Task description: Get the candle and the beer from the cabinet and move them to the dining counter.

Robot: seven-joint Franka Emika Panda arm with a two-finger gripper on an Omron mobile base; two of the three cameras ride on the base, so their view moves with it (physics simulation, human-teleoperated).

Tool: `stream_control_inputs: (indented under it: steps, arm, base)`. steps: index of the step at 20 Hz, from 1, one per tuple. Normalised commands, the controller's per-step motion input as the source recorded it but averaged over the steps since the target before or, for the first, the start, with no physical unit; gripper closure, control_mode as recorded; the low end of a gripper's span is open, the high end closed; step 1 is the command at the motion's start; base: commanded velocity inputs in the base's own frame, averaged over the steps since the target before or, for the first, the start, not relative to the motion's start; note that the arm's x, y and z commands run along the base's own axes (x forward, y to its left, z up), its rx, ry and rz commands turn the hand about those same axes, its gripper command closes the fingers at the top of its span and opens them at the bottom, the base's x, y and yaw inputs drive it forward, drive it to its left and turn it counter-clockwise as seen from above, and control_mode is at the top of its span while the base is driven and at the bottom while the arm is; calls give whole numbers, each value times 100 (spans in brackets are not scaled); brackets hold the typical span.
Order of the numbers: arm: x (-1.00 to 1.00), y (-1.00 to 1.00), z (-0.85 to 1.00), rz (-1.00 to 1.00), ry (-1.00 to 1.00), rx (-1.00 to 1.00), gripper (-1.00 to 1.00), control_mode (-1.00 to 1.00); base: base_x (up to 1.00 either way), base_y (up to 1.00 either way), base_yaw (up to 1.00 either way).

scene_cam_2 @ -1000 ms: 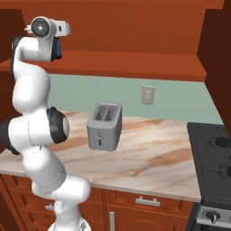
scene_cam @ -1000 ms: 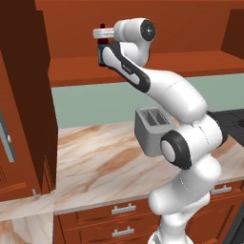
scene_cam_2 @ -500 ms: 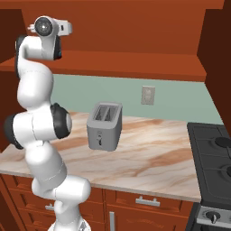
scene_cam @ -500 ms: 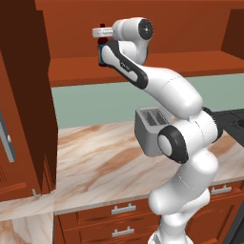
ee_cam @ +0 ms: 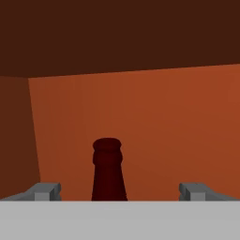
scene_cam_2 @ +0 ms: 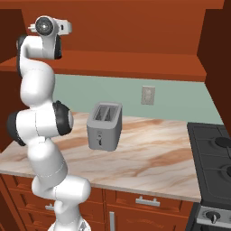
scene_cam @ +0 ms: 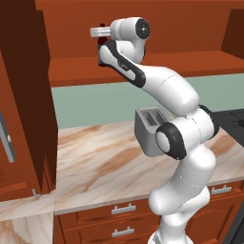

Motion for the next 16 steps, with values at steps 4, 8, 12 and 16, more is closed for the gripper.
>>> stream_control_inputs:
  steps: [4,8,12,16]
  arm:
    - [4,19,0,0,0,0,-100,-100]
    - [1,10,0,0,0,0,-100,-100]
    - [10,6,0,0,0,0,-100,-100]
    - [10,3,0,0,0,0,-100,-100]
  base:
    - [0,0,0]
    - [0,0,0]
    - [0,0,0]
    - [0,0,0]
